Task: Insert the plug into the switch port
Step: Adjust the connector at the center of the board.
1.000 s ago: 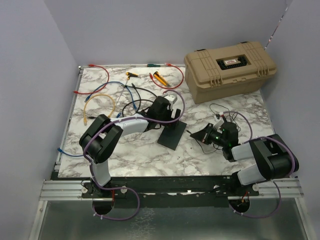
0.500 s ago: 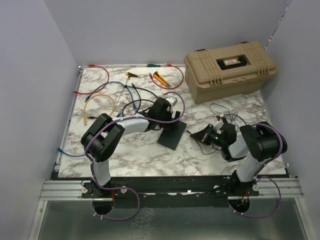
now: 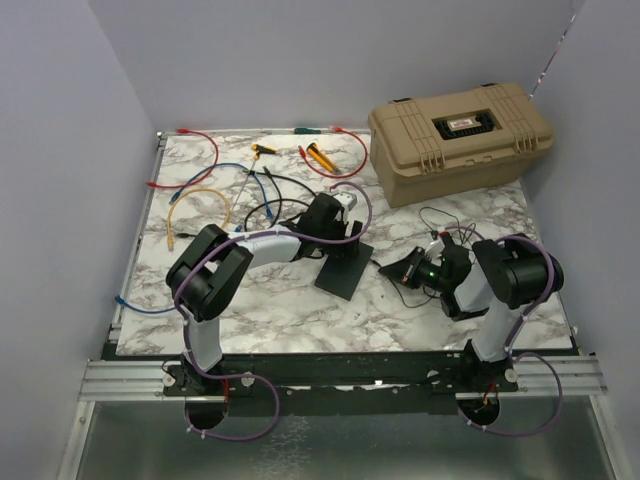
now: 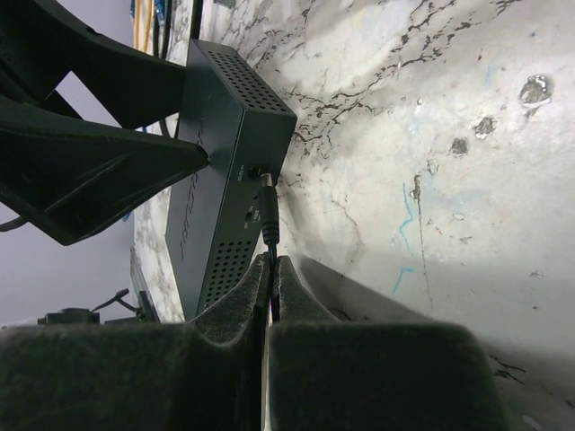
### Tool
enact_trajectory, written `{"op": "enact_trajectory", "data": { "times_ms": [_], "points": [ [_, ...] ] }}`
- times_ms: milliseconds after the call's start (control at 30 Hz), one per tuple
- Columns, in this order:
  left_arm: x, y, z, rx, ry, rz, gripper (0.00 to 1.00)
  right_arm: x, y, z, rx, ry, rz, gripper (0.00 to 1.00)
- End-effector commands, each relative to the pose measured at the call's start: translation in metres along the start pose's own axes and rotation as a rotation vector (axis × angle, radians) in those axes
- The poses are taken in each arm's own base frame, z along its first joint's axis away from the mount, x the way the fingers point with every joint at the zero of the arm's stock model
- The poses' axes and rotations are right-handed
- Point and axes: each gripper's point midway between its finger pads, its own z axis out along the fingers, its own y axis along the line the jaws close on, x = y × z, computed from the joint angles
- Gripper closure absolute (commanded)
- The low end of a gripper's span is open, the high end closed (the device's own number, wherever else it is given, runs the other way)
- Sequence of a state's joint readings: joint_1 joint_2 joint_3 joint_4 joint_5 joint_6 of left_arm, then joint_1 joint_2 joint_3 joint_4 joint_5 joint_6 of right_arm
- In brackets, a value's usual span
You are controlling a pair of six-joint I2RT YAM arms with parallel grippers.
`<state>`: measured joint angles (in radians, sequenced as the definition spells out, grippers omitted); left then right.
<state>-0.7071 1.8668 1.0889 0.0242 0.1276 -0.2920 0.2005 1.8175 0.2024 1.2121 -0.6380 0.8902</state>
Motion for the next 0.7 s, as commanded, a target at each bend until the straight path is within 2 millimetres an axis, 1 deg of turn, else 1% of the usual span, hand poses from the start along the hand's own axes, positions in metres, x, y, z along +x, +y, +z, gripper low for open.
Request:
{"op": "enact_trajectory", "data": {
  "times_ms": [0,100,300,500,667],
  "points": [
    [0.008,0.0,0.008,0.008,0.039,0.007,0.17,-0.008,0.001,0.001,-0.02,-0.028,-0.033,0.99],
    [0.015,0.003,0.009,-0.001,0.065,0.008,0.18,-0.011,0.003,0.0,-0.033,-0.041,-0.037,1.0],
    [0.017,0.004,0.011,-0.005,0.076,0.013,0.18,-0.009,0.016,0.0,-0.106,-0.02,-0.056,0.99],
    [0.018,0.006,0.011,-0.007,0.08,0.015,0.19,-0.003,0.014,0.0,-0.115,0.002,-0.037,0.99],
    [0.018,0.009,0.01,-0.021,0.08,0.018,0.19,-0.001,0.006,-0.003,-0.063,-0.005,-0.033,0.99]
  ]
}}
